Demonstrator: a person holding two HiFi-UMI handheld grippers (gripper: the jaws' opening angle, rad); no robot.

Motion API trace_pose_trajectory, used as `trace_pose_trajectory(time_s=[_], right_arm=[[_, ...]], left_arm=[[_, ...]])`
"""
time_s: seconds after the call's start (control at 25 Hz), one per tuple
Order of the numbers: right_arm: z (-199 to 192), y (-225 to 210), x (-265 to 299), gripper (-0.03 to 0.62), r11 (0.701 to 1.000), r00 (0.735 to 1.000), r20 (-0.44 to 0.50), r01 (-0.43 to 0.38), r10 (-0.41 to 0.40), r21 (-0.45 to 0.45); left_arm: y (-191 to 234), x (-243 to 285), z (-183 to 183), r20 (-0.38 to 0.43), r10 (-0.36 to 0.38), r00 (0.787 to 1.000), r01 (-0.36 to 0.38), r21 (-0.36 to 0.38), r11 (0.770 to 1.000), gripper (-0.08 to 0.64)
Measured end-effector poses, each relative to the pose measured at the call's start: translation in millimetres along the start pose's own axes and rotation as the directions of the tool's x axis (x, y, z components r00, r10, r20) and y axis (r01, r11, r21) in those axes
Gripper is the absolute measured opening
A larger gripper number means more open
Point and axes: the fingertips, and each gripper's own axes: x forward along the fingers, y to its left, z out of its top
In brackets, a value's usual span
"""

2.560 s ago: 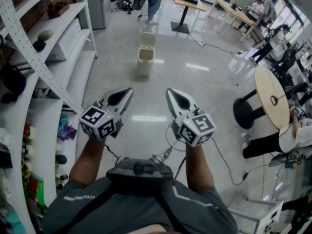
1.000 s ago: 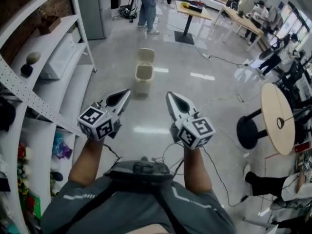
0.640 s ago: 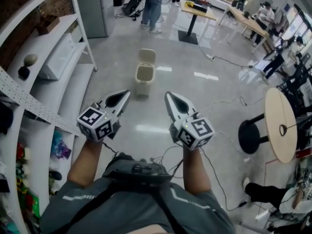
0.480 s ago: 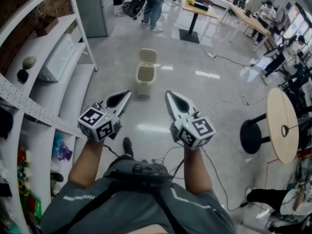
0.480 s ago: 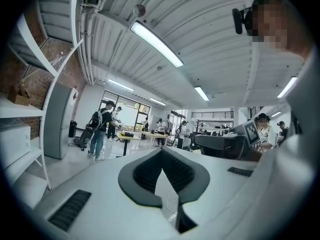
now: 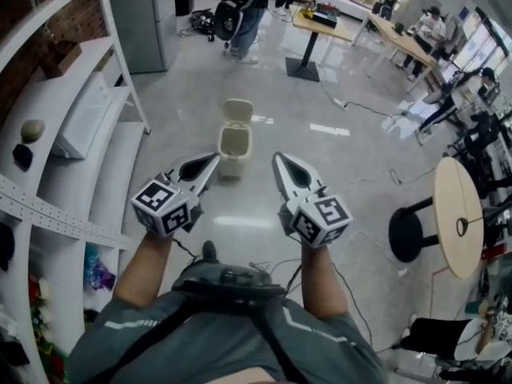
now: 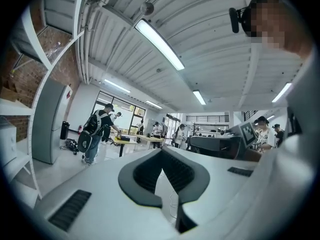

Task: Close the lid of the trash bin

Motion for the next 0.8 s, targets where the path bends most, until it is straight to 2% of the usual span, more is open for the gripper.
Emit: trace_pose_trajectory(time_s=[0.44, 0.6, 0.8], right_arm=[[6.0, -18.8, 103.3, 0.002, 0.999, 0.999, -0.031, 0.026, -0.026, -0.024], [2.8, -24.8, 126.5, 0.002, 0.999, 0.999, -0.046, 0.025, -0.027, -0.033], [5.1, -47.2, 146.2, 0.002, 0.999, 0.998, -0.053, 0.033, -0.034, -0.022]], left_arm=[[97.3, 30.4, 17.6, 0.001, -0.044, 0.999, 0.044, -0.024, 0.999, -0.003], [117.4, 39.3, 14.6, -0.007, -0.064, 0.998, 0.064, -0.043, 0.997, -0.003], [133.5, 64.0, 15.0, -0.019, -0.068, 0.998, 0.067, -0.033, 0.997, -0.003]])
